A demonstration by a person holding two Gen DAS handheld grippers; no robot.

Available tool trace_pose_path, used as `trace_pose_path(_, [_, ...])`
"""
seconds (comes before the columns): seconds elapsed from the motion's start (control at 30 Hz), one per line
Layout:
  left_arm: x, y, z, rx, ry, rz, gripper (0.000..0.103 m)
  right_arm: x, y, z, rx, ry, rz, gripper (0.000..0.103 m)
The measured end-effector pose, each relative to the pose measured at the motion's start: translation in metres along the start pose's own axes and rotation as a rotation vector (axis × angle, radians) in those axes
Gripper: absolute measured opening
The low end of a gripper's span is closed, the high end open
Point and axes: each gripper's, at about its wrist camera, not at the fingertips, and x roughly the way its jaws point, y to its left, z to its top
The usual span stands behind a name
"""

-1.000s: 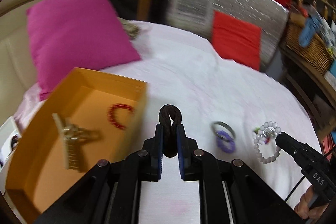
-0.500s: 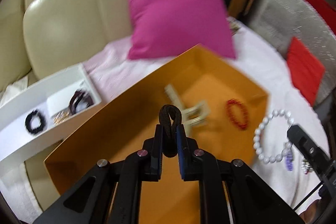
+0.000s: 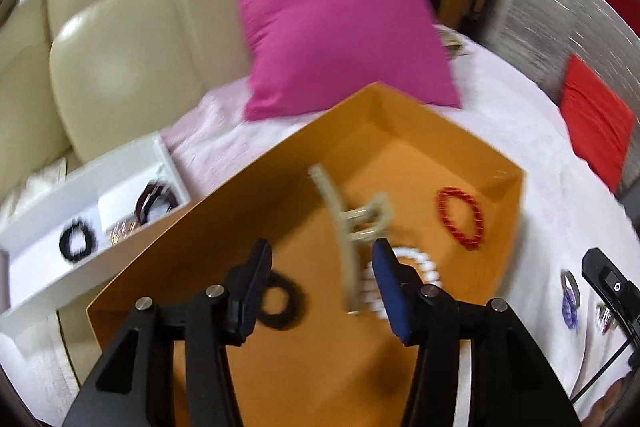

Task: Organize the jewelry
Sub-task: 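Carry the hair tie and pearl bracelet into the orange box and release both, then move the right gripper to the silver watch and close on it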

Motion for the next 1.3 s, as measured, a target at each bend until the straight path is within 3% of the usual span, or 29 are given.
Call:
trace_pose_path(0.17, [-0.023, -0.066, -0.012, 0.173, -0.105, -0.002, 0.064, -0.049, -0.048, -0.010, 0.025, -0.012, -0.100, 0.032])
trace_pose_path(0.4, [-0.041, -0.149, -0.037, 0.353, -0.161, -0.067, 0.065, -0.115, -0.104, -0.028, 0.069, -0.026, -0.208, 0.032])
trace_pose_path(0.47, [-0.043, -0.167, -0.044, 0.393, -0.166, -0.083, 0.065, -0.136, -0.120, -0.033, 0.087, -0.042, -0.231, 0.036])
trace_pose_path(0.57, [-0.043, -0.188, -0.052, 0.431, -0.163, -0.095, 0.065, -0.159, -0.138, -0.037, 0.110, -0.084, -0.259, 0.050])
trace_pose_path(0.73, [-0.041, -0.213, -0.066, 0.476, -0.147, -0.100, 0.065, -0.176, -0.171, -0.047, 0.191, -0.126, -0.267, 0.050])
trace_pose_path(0.9, [-0.037, -0.231, -0.076, 0.512, -0.135, -0.090, 0.065, -0.178, -0.192, -0.046, 0.271, -0.108, -0.270, 0.050])
trace_pose_path(1.3, [-0.022, -0.242, -0.081, 0.526, -0.082, -0.066, 0.065, -0.175, -0.209, -0.047, 0.342, -0.068, -0.271, 0.050])
